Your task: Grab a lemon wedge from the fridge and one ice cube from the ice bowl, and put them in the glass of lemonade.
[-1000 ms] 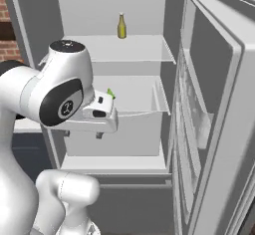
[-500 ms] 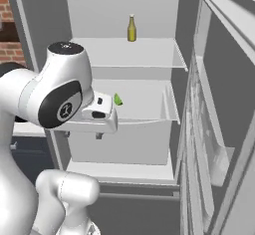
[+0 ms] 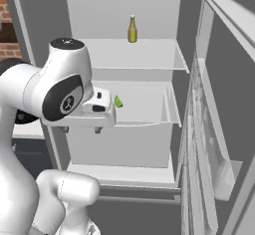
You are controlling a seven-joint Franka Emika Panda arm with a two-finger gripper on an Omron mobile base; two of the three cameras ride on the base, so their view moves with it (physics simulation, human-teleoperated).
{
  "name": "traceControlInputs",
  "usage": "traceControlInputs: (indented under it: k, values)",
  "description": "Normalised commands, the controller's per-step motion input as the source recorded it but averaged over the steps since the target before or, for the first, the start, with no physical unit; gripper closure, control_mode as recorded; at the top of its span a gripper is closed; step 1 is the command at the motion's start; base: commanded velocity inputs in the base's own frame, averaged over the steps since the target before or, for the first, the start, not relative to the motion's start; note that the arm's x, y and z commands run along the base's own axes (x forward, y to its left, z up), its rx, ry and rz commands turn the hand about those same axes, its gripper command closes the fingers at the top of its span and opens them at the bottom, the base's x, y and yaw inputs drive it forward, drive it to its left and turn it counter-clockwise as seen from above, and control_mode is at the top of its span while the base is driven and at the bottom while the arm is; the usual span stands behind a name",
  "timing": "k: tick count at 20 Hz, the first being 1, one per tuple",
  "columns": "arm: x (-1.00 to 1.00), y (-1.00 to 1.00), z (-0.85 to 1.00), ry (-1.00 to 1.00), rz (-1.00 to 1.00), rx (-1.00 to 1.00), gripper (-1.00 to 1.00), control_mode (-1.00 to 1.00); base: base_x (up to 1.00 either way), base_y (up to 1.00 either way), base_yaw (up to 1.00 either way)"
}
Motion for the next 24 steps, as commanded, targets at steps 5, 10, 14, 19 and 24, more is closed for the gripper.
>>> traceControlInputs:
  k: [5, 10, 14, 19, 24]
  values:
    - [0.30, 0.30, 0.00, -0.14, -0.03, 0.00, -1.00, -1.00, 0.00, 0.00, 0.00]
    - [0.71, 0.05, -0.04, -0.15, -0.12, 0.00, -1.00, -1.00, 0.00, 0.00, 0.00]
    - [0.81, 0.02, -0.21, -0.12, -0.13, 0.00, -1.00, -1.00, 0.00, 0.00, 0.00]
    - [0.89, 0.02, -0.49, -0.06, -0.11, 0.01, -1.00, -1.00, 0.00, 0.00, 0.00]
    - [0.78, 0.00, -0.78, 0.00, -0.01, 0.11, -1.00, -1.00, 0.00, 0.00, 0.00]
